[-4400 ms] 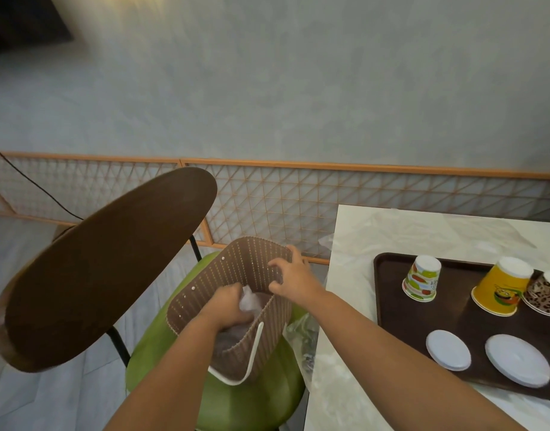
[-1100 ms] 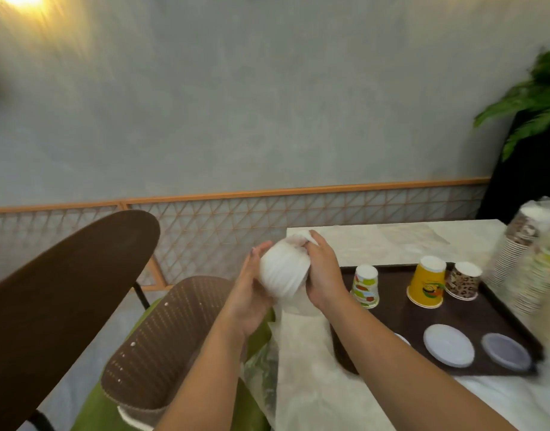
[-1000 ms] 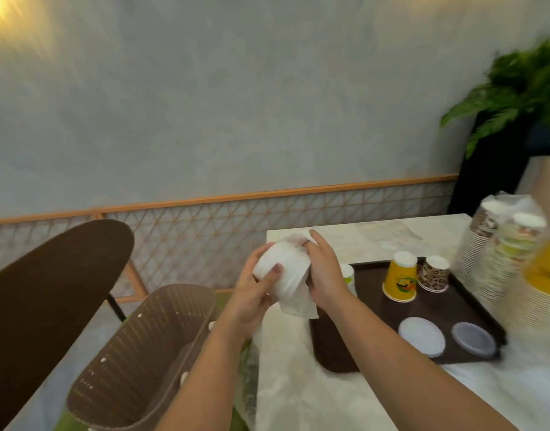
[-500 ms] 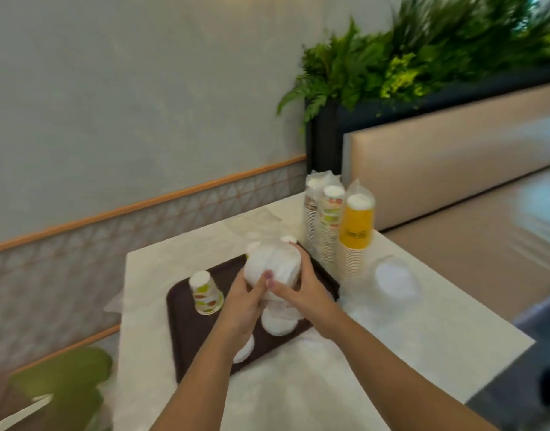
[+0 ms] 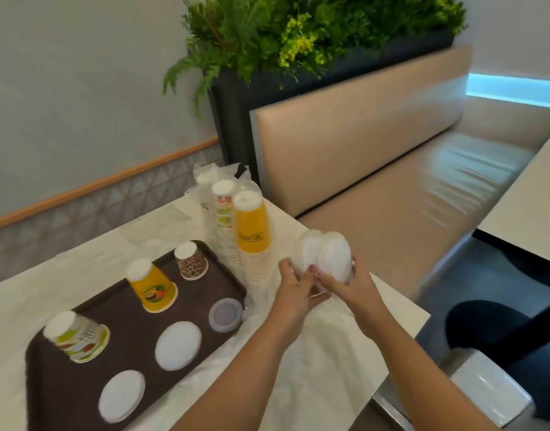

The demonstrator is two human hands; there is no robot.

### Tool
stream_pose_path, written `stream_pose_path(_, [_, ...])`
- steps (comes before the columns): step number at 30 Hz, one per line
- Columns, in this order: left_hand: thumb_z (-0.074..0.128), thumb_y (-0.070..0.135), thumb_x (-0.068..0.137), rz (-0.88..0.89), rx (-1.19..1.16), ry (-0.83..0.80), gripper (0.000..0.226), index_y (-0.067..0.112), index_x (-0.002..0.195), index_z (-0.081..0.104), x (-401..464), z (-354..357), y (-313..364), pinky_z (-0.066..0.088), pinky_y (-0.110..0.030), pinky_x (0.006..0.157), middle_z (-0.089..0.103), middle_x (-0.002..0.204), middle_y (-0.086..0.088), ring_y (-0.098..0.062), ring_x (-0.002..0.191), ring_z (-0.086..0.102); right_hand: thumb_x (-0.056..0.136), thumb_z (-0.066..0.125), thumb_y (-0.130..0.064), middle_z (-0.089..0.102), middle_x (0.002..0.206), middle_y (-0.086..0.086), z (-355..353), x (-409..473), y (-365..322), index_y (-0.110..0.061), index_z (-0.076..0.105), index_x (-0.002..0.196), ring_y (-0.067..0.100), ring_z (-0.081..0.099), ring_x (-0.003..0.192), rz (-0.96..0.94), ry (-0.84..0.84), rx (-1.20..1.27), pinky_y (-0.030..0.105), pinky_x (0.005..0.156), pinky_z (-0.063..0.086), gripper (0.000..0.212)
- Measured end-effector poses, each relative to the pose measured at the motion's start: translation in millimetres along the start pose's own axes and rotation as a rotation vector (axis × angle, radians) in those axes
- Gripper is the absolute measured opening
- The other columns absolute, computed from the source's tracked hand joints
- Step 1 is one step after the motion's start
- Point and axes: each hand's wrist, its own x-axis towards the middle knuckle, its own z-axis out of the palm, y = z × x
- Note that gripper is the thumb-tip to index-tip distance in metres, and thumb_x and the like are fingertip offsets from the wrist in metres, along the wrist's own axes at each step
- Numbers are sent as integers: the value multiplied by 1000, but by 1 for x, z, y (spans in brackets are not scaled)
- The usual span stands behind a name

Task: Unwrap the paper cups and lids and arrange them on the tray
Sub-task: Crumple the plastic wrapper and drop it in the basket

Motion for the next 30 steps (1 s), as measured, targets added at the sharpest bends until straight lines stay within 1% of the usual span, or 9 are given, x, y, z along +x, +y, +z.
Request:
stream_pose_path(6, [35,41,100,-235,178,9,34,12,115,46,31,44,-30,49,-25,80,59,109,-5,-12,97,57,63,86,-33,58,113,-8,-44,29,34,-35,44,112,12,60,105,62,28,44,34,86,53,64])
stream_pose_path(15, [36,23,98,-500,28,78,30,13,105,63,47,63,-58,45,-28,71,65,98,-3,-10,79,59,81,69,-19,65,106,-2,-56,47,83,-31,50,115,19,67,92,117,-91,3,33,79,54,41])
stream_pose_path(19, [42,13,97,-552,509,-315,20,9,91,61,39,47,-63,44,-24,67,67,92,-10,-11,71,61,79,53,-2,60,116,-4,-63,51,99,-31,58,105,14,58,107,26,-45,-194,30,90,48,39])
stream_pose_path(22, [52,17,95,-205,866,-453,27,11,68,58,41,51,-45,43,-19,58,59,68,-6,-7,50,52,80,53,0,59,116,-3,-62,53,101,-36,57,102,7,54,109,-4,-30,-258,29,95,44,42])
stream_pose_path(24, [64,18,85,185,1073,-268,21,15,69,52,53,56,-24,43,-19,65,53,73,-3,-11,62,50,81,56,-5,58,115,-5,-60,57,103,-37,55,102,9,54,109,-17,-17,-277,29,95,43,39])
stream_pose_path(25, [69,21,81,303,1180,-206,16,16,84,55,62,55,-15,45,-25,76,53,89,-3,-16,79,51,83,57,-6,58,116,-7,-58,58,103,-37,53,104,9,53,110,-33,-12,-301,27,96,42,38])
stream_pose_path(26, [74,26,77,315,1329,-168,39,17,108,53,72,52,-9,43,-31,88,49,112,-6,-21,100,49,87,57,-5,56,118,-8,-56,59,105,-35,53,108,8,50,111,-52,-5,-325,25,96,39,37])
stream_pose_path(28, [79,37,71,72,1587,-199,96,20,145,19,93,40,-8,35,-42,105,21,147,-13,-32,134,25,92,51,-5,54,120,-12,-53,61,108,-30,54,118,5,43,112,-53,20,-412,20,95,32,36])
stream_pose_path(30, [80,40,70,-135,1683,-234,115,13,149,0,104,34,-11,31,-44,108,14,152,-18,-36,139,21,95,46,-8,54,114,-13,-50,63,112,-26,56,125,5,35,110,-7,45,-556,19,90,27,37])
